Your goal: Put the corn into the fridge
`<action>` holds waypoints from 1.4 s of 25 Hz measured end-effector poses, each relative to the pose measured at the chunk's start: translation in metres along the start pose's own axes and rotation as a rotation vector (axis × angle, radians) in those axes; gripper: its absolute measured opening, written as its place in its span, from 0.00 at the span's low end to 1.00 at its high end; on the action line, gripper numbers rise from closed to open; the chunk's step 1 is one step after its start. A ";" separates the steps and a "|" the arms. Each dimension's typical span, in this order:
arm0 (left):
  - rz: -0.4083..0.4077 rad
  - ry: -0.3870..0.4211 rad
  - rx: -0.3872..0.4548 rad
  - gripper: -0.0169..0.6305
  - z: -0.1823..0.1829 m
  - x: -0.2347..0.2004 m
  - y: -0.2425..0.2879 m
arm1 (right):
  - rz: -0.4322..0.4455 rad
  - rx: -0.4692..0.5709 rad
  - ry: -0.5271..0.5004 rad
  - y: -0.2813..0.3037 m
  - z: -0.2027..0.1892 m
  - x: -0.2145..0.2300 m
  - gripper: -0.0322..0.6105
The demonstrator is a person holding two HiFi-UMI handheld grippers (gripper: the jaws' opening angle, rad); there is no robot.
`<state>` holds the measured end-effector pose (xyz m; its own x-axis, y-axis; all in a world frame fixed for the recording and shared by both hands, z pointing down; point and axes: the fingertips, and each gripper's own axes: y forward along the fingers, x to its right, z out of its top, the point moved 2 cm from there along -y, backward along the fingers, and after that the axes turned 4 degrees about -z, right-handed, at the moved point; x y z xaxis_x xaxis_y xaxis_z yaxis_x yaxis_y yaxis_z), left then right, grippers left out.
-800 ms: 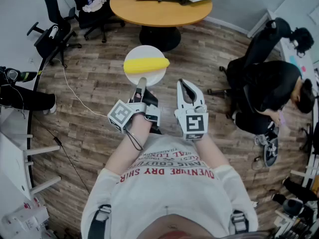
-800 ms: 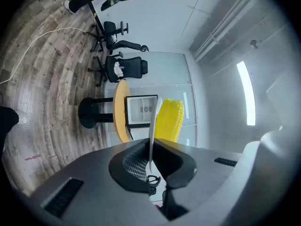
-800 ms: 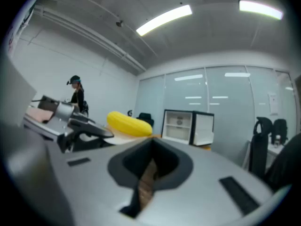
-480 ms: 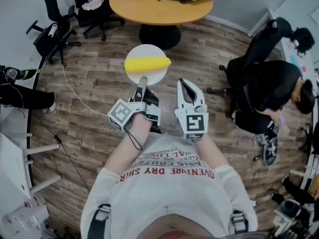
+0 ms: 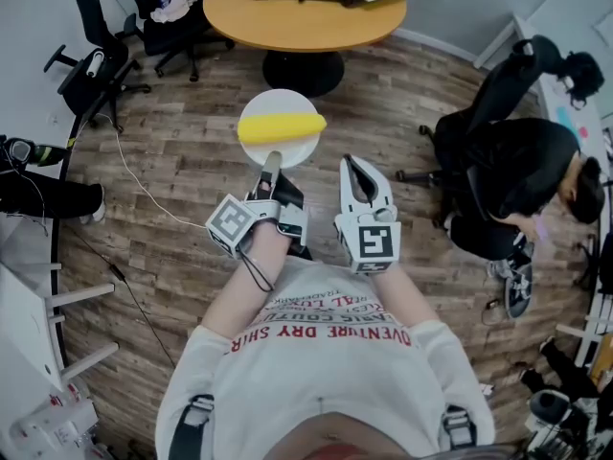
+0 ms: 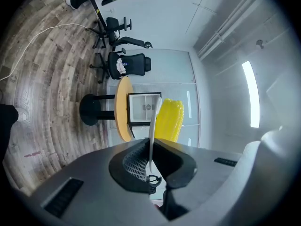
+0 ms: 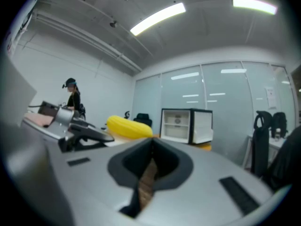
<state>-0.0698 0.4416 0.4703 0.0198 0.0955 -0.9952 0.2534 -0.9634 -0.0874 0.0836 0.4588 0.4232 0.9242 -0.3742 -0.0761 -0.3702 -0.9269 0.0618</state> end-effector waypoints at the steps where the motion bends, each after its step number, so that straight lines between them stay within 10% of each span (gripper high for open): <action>1: 0.002 -0.003 -0.002 0.08 0.002 -0.001 0.005 | 0.001 -0.001 -0.002 0.005 0.000 0.001 0.09; 35: 0.023 -0.026 -0.060 0.08 0.159 -0.028 0.263 | -0.033 -0.037 -0.027 0.303 0.022 0.026 0.09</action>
<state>-0.1570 0.1455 0.4680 0.0011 0.0662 -0.9978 0.3106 -0.9485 -0.0625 -0.0067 0.1680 0.4176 0.9327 -0.3447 -0.1060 -0.3355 -0.9372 0.0957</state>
